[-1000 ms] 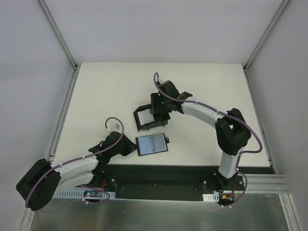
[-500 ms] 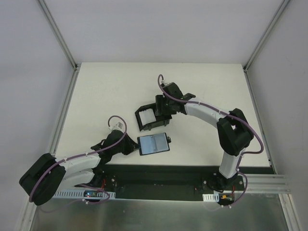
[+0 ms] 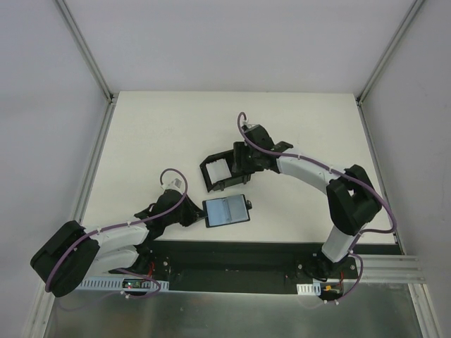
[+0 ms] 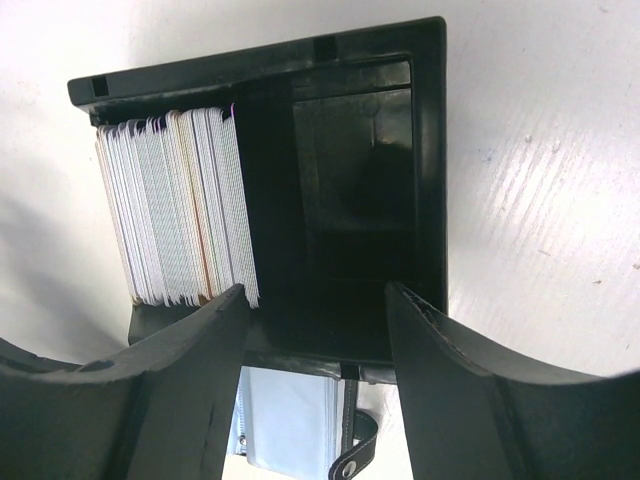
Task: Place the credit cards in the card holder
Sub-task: Pick up the credit card from the storage box.
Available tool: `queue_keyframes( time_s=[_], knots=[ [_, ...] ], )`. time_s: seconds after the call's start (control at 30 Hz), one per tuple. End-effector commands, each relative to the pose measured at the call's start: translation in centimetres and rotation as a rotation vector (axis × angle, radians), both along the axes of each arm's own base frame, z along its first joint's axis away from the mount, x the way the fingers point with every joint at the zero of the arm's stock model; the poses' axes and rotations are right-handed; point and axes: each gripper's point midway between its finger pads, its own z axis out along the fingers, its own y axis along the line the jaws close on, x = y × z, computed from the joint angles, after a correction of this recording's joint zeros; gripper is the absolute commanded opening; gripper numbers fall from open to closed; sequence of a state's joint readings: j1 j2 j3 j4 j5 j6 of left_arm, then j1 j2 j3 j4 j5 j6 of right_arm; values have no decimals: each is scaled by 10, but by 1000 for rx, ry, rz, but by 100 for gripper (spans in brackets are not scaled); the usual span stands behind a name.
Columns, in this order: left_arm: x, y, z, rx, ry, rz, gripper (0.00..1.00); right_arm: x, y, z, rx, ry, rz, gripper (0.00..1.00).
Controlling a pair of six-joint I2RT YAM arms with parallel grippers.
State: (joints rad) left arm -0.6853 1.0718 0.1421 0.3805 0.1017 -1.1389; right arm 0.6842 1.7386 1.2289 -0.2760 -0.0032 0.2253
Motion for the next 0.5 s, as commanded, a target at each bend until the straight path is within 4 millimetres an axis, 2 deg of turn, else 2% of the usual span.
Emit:
queue_keyframes(
  time_s=[0.0,0.1,0.3,0.47],
  knots=[
    [5,4,0,28,-8,8,0,-1,-8,15,18,-31,-37,60],
    [8,3,2,32,-15,16,0,1,-5,19,40,-53,-23,60],
    [5,2,0,26,1,6,0,9,24,31,107,-41,65,63],
    [1,4,-2,24,6,8,0,22,42,26,125,-26,103,67]
  ],
)
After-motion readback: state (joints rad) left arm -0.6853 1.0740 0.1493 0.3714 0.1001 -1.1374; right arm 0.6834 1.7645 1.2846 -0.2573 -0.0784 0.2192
